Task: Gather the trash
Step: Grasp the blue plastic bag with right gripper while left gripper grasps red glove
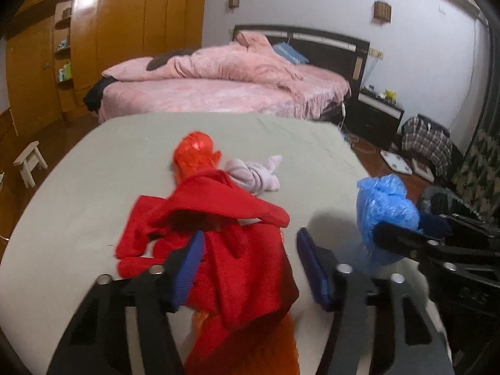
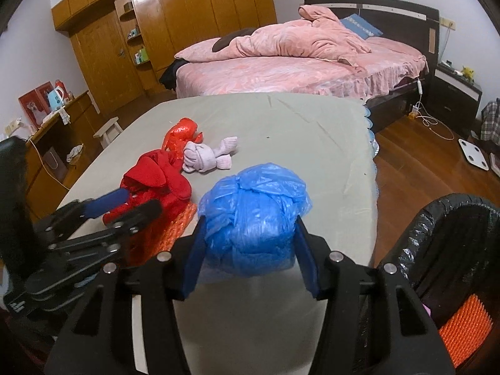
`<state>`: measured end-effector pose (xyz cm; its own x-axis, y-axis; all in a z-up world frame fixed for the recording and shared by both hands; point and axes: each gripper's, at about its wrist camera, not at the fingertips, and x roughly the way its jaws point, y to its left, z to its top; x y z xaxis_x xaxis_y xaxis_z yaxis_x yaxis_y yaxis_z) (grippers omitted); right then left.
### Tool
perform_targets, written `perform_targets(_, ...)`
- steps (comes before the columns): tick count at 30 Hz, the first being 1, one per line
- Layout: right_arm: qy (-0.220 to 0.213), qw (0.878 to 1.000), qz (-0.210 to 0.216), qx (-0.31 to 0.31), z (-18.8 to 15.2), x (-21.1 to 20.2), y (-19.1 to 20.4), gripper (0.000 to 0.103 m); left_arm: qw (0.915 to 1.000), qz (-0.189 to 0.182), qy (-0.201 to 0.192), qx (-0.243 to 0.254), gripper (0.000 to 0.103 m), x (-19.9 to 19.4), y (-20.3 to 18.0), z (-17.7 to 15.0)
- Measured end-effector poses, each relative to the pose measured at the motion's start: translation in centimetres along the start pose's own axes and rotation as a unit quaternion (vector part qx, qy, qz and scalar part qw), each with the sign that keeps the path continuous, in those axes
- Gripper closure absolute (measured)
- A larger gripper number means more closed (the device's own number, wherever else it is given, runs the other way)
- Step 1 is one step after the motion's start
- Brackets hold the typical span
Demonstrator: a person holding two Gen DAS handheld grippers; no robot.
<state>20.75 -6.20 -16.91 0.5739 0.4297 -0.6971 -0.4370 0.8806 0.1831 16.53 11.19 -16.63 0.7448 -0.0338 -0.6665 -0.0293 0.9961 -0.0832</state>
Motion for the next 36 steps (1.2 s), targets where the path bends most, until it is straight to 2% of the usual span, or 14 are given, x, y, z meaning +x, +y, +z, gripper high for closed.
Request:
perform_targets(2,0.000,1.000,0.002,0.004,-0.1,0.0,-0.2,0.052,0.9999,-0.005,0.016,0.003,0.074,0.8,-0.3,0.1)
perform_targets(3,0.001,1.000,0.003,0.004,-0.2,0.0,-0.3,0.052,0.9998,-0.007,0.019,0.004,0.079,1.0,-0.4,0.0)
perform_targets(4,0.001,1.000,0.003,0.004,-0.2,0.0,-0.3,0.052,0.9997,-0.012,0.020,0.004,0.090,1.0,-0.3,0.0)
perform_targets(5,0.001,1.000,0.003,0.004,-0.2,0.0,-0.3,0.052,0.9998,-0.013,0.016,0.004,0.093,0.9,-0.3,0.0)
perform_targets(11,-0.003,1.000,0.007,0.008,-0.2,-0.4,-0.4,0.052,0.9990,-0.030,-0.032,-0.004,0.096,-2.0,-0.2,0.7)
perform_targets(17,-0.018,1.000,0.008,0.008,0.0,-2.0,-0.3,0.052,0.9973,-0.049,-0.054,-0.002,0.096,-5.3,-0.8,1.0)
perform_targets(24,-0.027,1.000,0.006,0.006,-0.4,-3.7,-0.4,0.052,0.9951,-0.087,-0.043,-0.016,0.096,-6.9,-1.7,-0.3)
perform_targets(31,-0.026,1.000,-0.003,0.013,-0.6,-4.1,-1.0,0.052,0.9962,-0.085,-0.015,-0.005,0.096,-6.1,-2.5,-2.3)
perform_targets(36,-0.032,0.999,-0.006,0.016,-0.5,-4.8,-1.1,0.052,0.9952,-0.092,-0.030,-0.005,0.096,-7.0,-2.8,-1.9)
